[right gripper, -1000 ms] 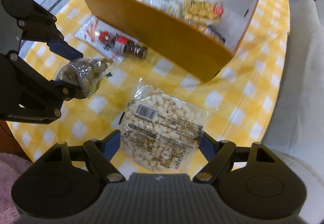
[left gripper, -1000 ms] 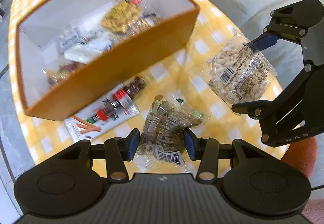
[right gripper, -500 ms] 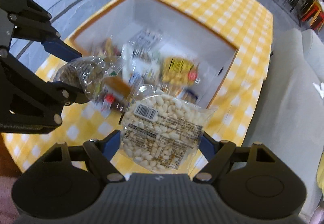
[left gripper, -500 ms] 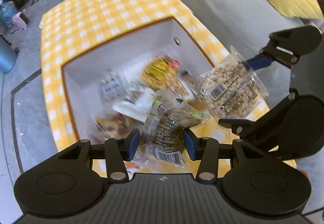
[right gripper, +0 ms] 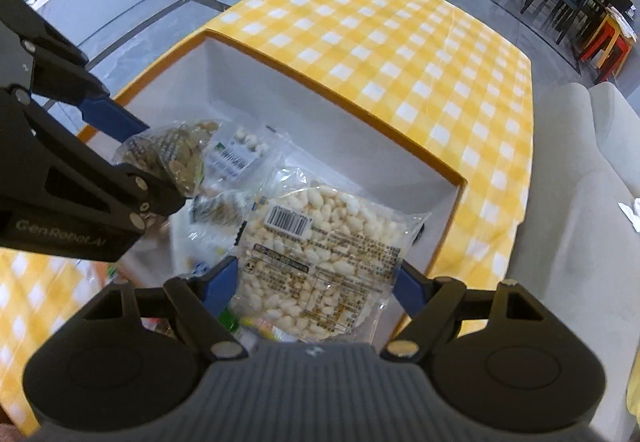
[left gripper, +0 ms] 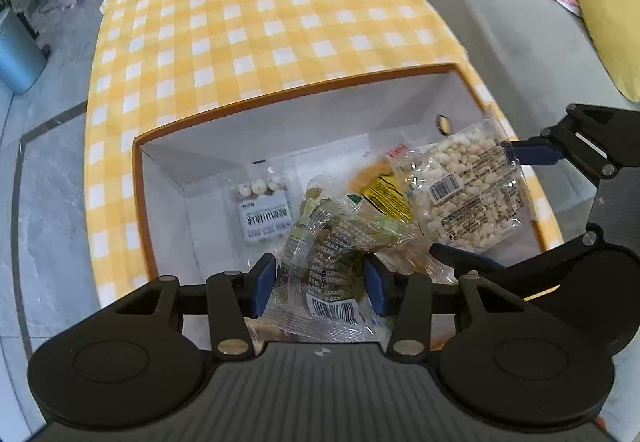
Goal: Organize snacks
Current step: 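Lift both held bags and carry them into the orange box, then open both tools to drop the bags into the box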
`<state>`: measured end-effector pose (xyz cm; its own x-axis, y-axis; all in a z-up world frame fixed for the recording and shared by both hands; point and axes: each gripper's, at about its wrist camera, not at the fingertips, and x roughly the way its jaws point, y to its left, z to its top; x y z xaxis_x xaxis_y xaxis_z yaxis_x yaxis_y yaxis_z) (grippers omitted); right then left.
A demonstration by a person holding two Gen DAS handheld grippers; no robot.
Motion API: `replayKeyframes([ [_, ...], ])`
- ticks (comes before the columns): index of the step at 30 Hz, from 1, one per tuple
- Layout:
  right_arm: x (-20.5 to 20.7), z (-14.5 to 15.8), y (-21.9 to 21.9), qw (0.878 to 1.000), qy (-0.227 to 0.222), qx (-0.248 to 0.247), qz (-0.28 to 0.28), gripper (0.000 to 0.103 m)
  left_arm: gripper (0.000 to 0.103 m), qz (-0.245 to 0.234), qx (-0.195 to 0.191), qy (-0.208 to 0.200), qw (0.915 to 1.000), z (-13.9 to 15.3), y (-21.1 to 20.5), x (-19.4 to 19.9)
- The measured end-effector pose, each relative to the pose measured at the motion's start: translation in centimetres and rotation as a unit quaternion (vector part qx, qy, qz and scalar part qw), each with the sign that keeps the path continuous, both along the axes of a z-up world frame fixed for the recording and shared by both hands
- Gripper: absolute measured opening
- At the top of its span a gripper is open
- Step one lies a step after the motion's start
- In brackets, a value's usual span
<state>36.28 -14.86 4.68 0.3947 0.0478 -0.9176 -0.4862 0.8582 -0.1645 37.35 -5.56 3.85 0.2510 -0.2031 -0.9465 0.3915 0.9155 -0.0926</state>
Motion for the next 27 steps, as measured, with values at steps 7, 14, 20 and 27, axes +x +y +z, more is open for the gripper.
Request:
replayKeyframes([
  [7,3.7,-4.1,0.3,1.0,0.005,0.001,-0.01,0.079,0.053,0.015,-0.005,0.023,0.9996,-3.7,0.2,3.1],
  [14,5.3,-6.6,0.6,1.0,0.014,-0.01,-0.003,0.079,0.053,0.027,-0.003,0.041,0.9988,-6.5,0.5,4.7],
  [20,5.8,-7.7,0.6,1.0,0.015,-0.02,-0.003,0.079,0.054,0.029,0.009,0.049,0.9984,-8.3,0.2,5.5],
  [27,5.6,-8.2,1.1,0.999,0.021,-0.026,0.004,0.08,0.056,0.022,0.017,0.044,0.9987,-8.6,-0.3,5.1],
])
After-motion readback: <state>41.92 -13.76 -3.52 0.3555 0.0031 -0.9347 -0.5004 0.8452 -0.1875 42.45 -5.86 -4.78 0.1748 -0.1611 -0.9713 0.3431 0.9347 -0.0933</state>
